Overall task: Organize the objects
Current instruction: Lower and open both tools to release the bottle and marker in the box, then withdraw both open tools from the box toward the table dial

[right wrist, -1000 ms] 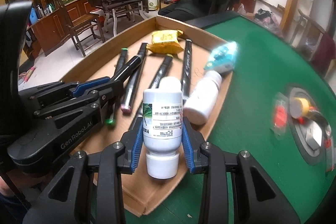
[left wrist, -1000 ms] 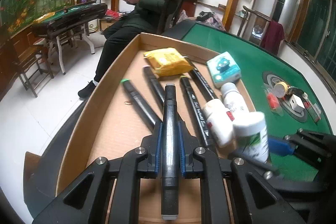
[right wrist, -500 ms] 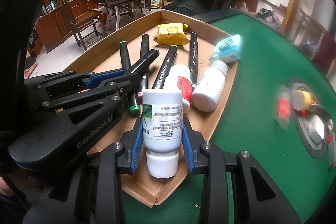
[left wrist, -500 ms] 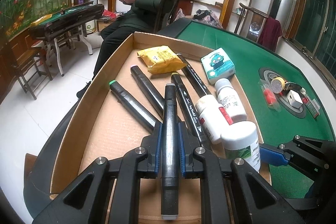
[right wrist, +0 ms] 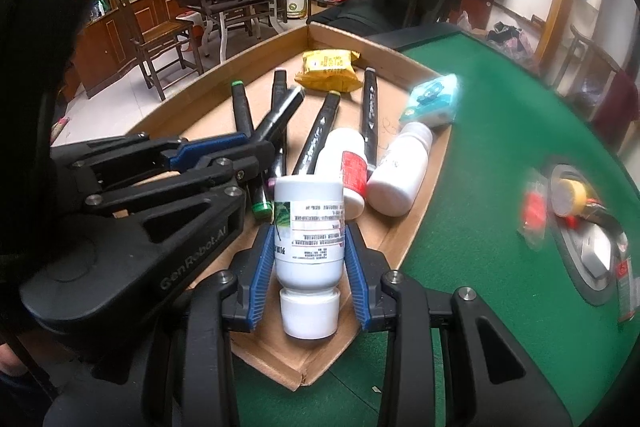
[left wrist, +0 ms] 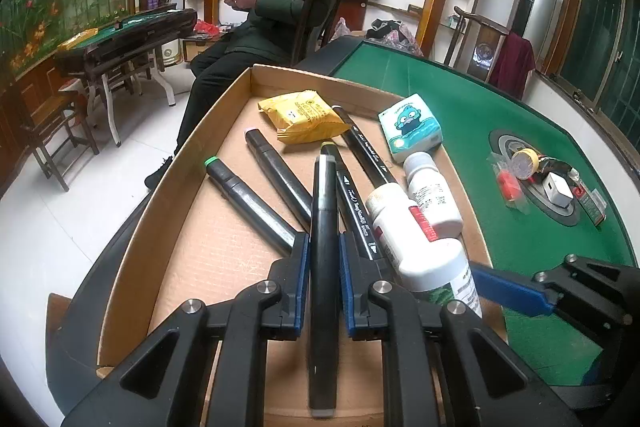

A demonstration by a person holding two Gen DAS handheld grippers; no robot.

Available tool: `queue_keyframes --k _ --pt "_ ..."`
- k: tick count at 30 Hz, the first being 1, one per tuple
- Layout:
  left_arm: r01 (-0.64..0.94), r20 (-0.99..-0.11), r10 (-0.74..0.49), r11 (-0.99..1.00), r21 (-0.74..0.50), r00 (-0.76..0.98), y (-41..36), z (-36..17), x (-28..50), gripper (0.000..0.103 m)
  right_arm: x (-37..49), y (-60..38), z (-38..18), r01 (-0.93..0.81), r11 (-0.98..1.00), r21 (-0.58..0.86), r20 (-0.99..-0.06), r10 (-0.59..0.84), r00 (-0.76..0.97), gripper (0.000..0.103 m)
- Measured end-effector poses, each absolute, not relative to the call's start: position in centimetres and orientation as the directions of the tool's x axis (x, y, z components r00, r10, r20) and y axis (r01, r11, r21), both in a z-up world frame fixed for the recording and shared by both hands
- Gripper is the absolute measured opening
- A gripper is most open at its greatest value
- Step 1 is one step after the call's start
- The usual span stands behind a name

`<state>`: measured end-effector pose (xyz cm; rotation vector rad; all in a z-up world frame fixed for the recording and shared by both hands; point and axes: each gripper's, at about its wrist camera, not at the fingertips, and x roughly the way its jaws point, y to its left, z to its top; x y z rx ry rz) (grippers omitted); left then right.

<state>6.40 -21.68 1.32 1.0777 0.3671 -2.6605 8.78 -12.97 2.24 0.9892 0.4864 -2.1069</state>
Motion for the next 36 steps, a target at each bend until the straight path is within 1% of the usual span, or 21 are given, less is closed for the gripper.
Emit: queue_keyframes --k 5,18,24,25,27,36 --pt "0.321 -0.701 -0.131 -0.936 -0.147 -0.701 -21.8 1.7 6.6 0.013 8.9 -12.9 3.0 0.758 -0.651 -0.038 -0.76 -0.474 -0.445 0.037" --pt "0.337 -0.681 -0.132 -0.925 -0.177 -0.72 -22.2 2.9 7.1 0.013 7.5 -11.3 4.2 0.731 -0.682 -0.019 -0.734 -0.488 -0.473 0.037" --pt "0.338 -0.669 -0.128 -0.921 -0.194 -0.732 -22.4 3.3 7.4 0.014 6.7 -10.2 5.8 0.714 -0.7 -0.019 -0.71 -0.494 -0.503 0.037" --pt "0.337 -0.667 -0.128 -0.921 -0.194 -0.734 -22.3 3.4 7.4 0.014 6.6 -10.1 6.0 0.712 -0.702 -0.019 -0.706 -0.495 -0.507 0.037" --pt "0.334 -0.666 -0.125 -0.922 -0.196 -0.736 -22.2 3.5 7.5 0.013 6.2 -9.8 6.2 0.703 -0.711 -0.009 -0.705 -0.494 -0.509 0.041" --pt "0.306 -0.652 -0.11 -0.932 -0.195 -0.751 -21.1 4.5 7.7 0.013 5.4 -7.6 6.3 0.677 -0.736 0.036 -0.711 -0.495 -0.5 0.041"
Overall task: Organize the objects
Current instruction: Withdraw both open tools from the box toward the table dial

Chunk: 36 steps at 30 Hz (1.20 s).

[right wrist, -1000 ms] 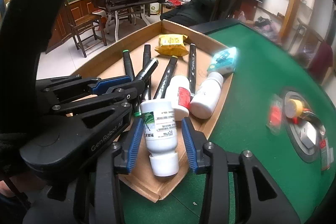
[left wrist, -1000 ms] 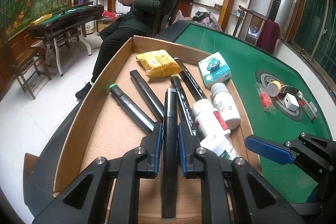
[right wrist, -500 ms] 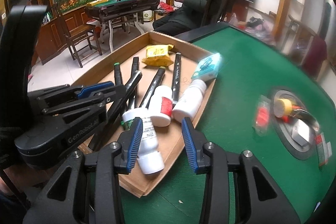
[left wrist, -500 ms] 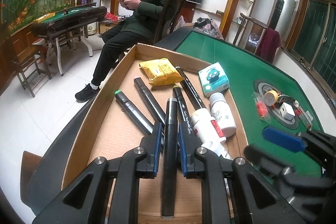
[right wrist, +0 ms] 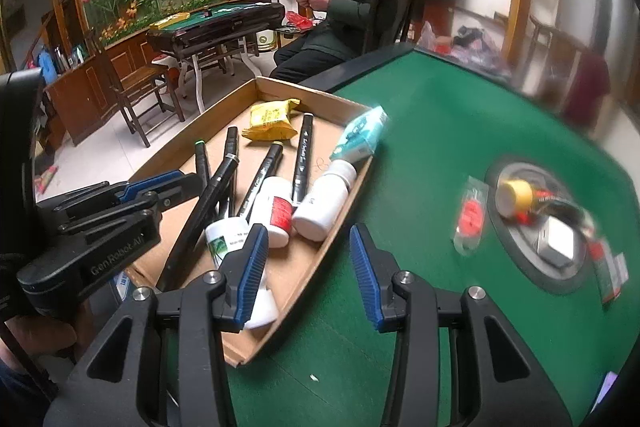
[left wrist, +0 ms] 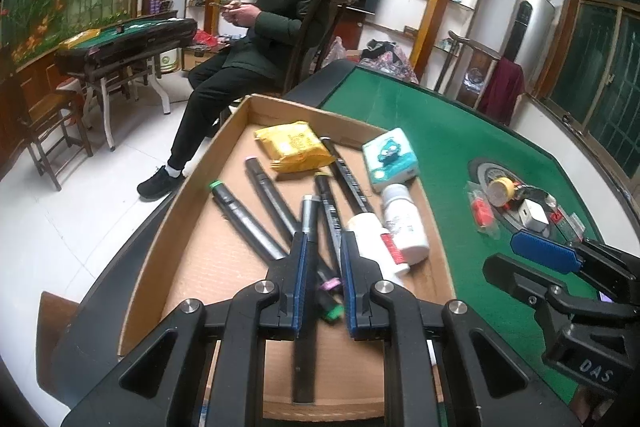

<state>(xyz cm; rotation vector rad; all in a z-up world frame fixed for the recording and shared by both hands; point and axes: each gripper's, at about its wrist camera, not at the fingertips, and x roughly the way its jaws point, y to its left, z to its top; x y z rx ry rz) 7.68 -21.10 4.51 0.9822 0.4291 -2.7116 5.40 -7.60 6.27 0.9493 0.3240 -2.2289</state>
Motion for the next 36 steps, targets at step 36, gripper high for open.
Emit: queue_keyframes --k 36 --pt "0.093 -0.846 0.041 -0.99 -0.106 -0.532 -4.8 0.8 -15.0 0.047 -6.5 21.9 6.1 0.105 -0.911 0.399 -0.656 -0.363 -0.661 0.049"
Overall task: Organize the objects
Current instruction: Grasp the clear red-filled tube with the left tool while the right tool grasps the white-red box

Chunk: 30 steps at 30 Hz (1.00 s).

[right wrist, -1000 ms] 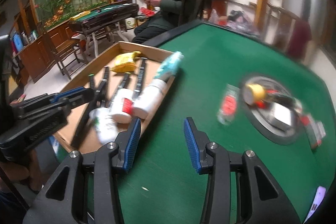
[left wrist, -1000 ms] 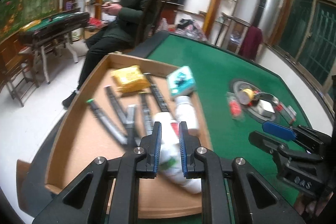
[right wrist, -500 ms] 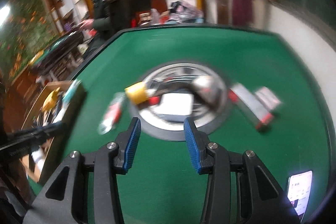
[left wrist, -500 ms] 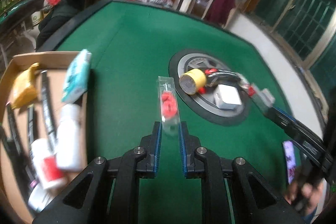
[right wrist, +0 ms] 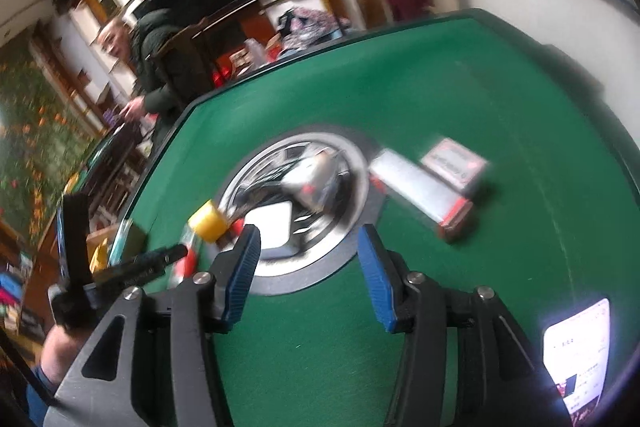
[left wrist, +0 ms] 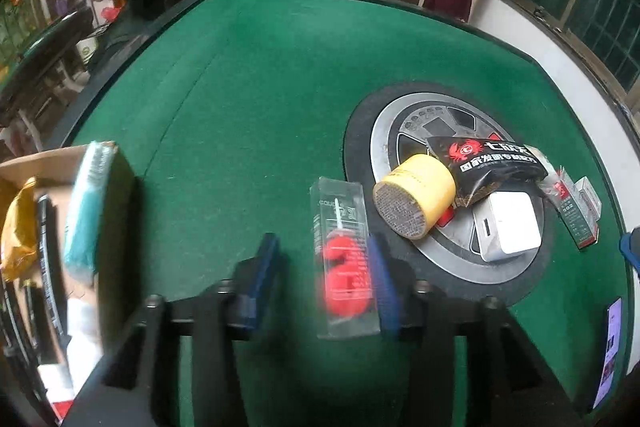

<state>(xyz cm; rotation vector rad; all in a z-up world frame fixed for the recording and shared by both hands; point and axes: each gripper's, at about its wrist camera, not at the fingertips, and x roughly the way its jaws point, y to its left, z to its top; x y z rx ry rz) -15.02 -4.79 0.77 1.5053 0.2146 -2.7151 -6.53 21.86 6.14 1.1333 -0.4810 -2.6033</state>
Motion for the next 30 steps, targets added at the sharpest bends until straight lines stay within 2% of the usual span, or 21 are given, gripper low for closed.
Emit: queue_keyframes --k 3,5,6,7,9,10,19,27,30 --pt "0.077 -0.833 0.073 -0.988 -0.137 -0.548 -4.8 0.3 -14.9 0.047 -6.8 22.9 6.0 0.061 -0.917 0.394 -0.658 -0.328 -0.678 0.049" --pt "0.057 -0.819 0.056 -0.992 -0.108 -0.571 -4.3 0.2 -14.6 0.045 -7.0 23.3 5.8 0.042 -0.92 0.389 -0.663 -0.312 -0.68 0.049" --pt "0.047 -0.815 0.036 -0.996 -0.078 -0.578 -3.8 0.2 -14.4 0.036 -7.1 23.4 5.7 0.031 -0.922 0.386 -0.666 -0.302 -0.682 0.049" --pt "0.035 -0.81 0.035 -0.997 -0.068 -0.585 -3.4 0.1 -14.1 0.031 -7.2 23.6 5.5 0.021 -0.923 0.385 -0.669 -0.295 -0.682 0.049" --pt "0.032 -0.799 0.05 -0.996 -0.086 -0.599 -3.1 0.0 -13.7 0.015 -7.4 23.7 5.3 0.014 -0.921 0.389 -0.671 -0.294 -0.68 0.049" --pt "0.03 -0.796 0.056 -0.995 -0.093 -0.603 -2.9 0.0 -13.4 0.01 -7.4 23.8 5.3 0.01 -0.922 0.387 -0.669 -0.288 -0.686 0.049" --pt "0.005 -0.765 0.118 -0.988 -0.157 -0.633 -3.0 0.0 -12.3 0.01 -7.4 24.3 5.2 -0.018 -0.942 0.336 -0.66 -0.221 -0.718 0.049" --pt "-0.069 -0.756 0.198 -0.978 -0.198 -0.624 -2.4 0.2 -11.8 0.01 -9.2 23.8 5.7 0.014 -0.971 0.24 -0.743 -0.192 -0.641 0.049" --pt "-0.083 -0.746 0.215 -0.974 -0.21 -0.63 -1.9 0.7 -11.3 0.01 -10.5 24.8 6.6 0.022 -0.969 0.246 -0.758 -0.207 -0.618 0.049"
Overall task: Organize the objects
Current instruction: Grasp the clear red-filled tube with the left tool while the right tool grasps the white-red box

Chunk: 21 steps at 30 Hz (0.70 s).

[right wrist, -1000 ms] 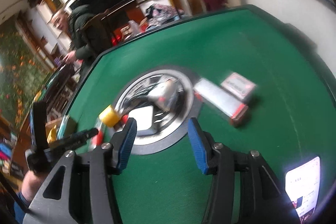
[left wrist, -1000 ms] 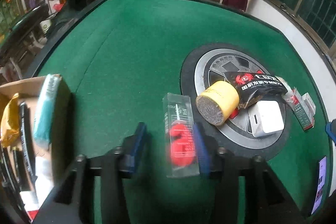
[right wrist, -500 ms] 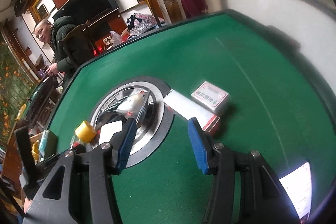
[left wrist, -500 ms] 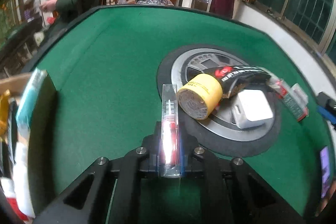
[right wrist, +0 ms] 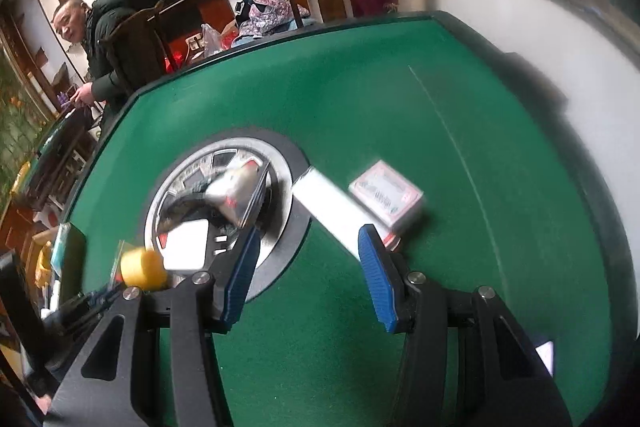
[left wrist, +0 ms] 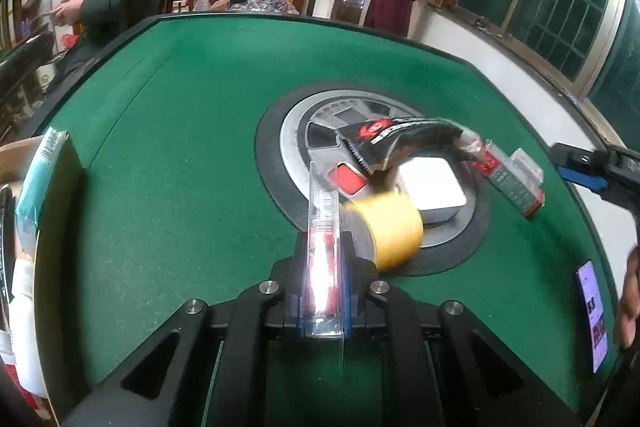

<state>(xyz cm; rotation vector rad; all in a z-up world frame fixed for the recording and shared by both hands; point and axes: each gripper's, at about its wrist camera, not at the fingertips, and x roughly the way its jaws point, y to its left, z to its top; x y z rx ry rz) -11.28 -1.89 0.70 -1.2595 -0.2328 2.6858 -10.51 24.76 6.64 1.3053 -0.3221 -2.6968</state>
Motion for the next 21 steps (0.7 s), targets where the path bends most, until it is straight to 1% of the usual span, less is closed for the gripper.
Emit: queue_keyframes --k 3,5,6,9,13,14,15,18,21 --pt "-0.092 -0.746 0.223 -0.973 -0.214 -0.628 -1.8 0.9 -11.2 0.01 -12.6 25.5 6.7 0.034 -0.976 0.214 -0.801 -0.195 -0.566 0.049" --pt "-0.093 -0.745 0.225 -0.972 -0.216 -0.628 -2.0 1.0 -11.1 0.01 -14.1 25.1 6.2 0.052 -0.991 0.124 -0.846 -0.133 -0.517 0.049" --pt "-0.091 -0.746 0.222 -0.973 -0.213 -0.628 -2.0 1.0 -11.0 0.01 -14.5 25.1 6.0 0.065 -0.993 0.102 -0.848 -0.121 -0.515 0.049" --pt "-0.085 -0.75 0.221 -0.973 -0.216 -0.624 -2.1 0.8 -10.7 0.01 -15.5 24.5 4.7 0.131 -0.988 0.081 -0.882 -0.133 -0.452 0.049" --pt "-0.08 -0.753 0.214 -0.974 -0.211 -0.622 -2.1 0.6 -10.8 0.01 -15.6 24.4 4.2 0.176 -0.982 0.063 -0.863 -0.143 -0.485 0.05" --pt "-0.077 -0.754 0.213 -0.974 -0.212 -0.621 -2.1 0.5 -10.8 0.01 -15.8 24.7 4.0 0.176 -0.982 0.062 -0.856 -0.143 -0.497 0.052" --pt "-0.075 -0.755 0.214 -0.974 -0.214 -0.62 -2.2 0.4 -11.0 0.01 -15.9 24.9 4.0 0.176 -0.982 0.073 -0.854 -0.152 -0.498 0.055" --pt "-0.067 -0.752 0.217 -0.972 -0.225 -0.622 -2.4 0.4 -11.1 0.01 -15.9 24.4 4.2 0.201 -0.974 0.103 -0.858 -0.189 -0.478 0.056" --pt "-0.093 -0.746 0.275 -0.956 -0.277 -0.606 -2.5 0.4 -11.2 0.01 -15.3 22.5 4.4 0.277 -0.957 0.085 -0.858 -0.212 -0.468 0.055"
